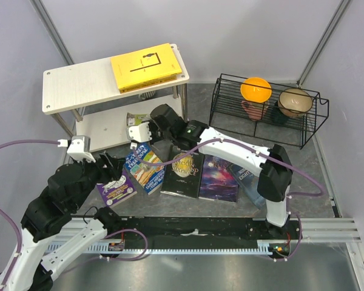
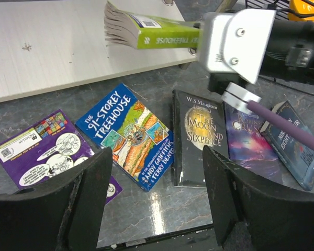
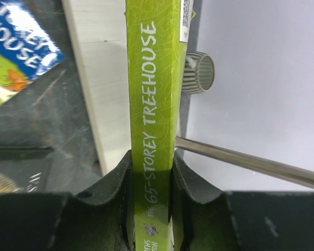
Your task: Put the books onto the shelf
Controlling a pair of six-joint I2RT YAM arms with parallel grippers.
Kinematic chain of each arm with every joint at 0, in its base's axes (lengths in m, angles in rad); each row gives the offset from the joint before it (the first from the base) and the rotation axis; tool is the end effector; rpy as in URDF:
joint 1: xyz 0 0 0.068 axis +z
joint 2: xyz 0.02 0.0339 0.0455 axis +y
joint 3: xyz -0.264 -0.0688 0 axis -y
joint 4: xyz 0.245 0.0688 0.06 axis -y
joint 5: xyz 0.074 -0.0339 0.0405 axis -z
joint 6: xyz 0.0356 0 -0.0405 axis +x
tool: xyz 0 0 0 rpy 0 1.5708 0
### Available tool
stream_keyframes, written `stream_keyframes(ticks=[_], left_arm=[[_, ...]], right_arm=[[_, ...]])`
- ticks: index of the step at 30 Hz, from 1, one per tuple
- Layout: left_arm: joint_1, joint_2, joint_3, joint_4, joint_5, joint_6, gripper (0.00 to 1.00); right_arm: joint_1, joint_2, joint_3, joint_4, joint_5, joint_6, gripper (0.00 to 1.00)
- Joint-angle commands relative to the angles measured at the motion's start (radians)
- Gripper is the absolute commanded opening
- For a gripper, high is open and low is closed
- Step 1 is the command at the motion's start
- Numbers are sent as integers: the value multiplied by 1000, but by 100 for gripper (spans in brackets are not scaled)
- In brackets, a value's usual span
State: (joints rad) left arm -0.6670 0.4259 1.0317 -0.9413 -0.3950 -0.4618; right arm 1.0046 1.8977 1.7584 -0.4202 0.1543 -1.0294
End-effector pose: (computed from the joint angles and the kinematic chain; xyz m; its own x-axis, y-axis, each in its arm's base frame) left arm 0.0460 -0.0188 0.3762 -0.3588 -0.2409 -0.9018 0.1404 0.9412 -0.3073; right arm 0.2451 0.3754 0.3310 0.5081 -0.7793 -0.3668 -0.6377 -0.0541 -0.7684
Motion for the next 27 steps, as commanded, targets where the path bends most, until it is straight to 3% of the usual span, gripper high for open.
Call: stream_keyframes(ticks=[1, 5, 8, 11, 12, 15, 21, 27], left_arm=[[0, -10, 21, 6, -39, 29, 76], [0, -16, 22, 4, -44, 17, 76], [0, -15, 24, 4, -42, 8, 76], [0, -12, 16, 4, -35, -8, 76], [0, -10, 14, 4, -31, -11, 76], [0, -4, 4, 7, -13, -24, 76], [-2, 7, -2, 21, 28, -43, 75], [0, 11, -12, 30, 57, -58, 75]], right_arm=[[-20, 38, 9, 259, 54, -122, 0], [-40, 92, -82, 414, 47, -173, 0], [-60, 145, -114, 527, 33, -193, 8], [-81, 196, -114, 548, 4, -196, 28], [-87, 204, -116, 538, -7, -196, 41], [-101, 230, -102, 489, -42, -192, 65], [-120, 244, -62, 353, -90, -167, 94], [-127, 238, -10, 202, -183, -114, 93]])
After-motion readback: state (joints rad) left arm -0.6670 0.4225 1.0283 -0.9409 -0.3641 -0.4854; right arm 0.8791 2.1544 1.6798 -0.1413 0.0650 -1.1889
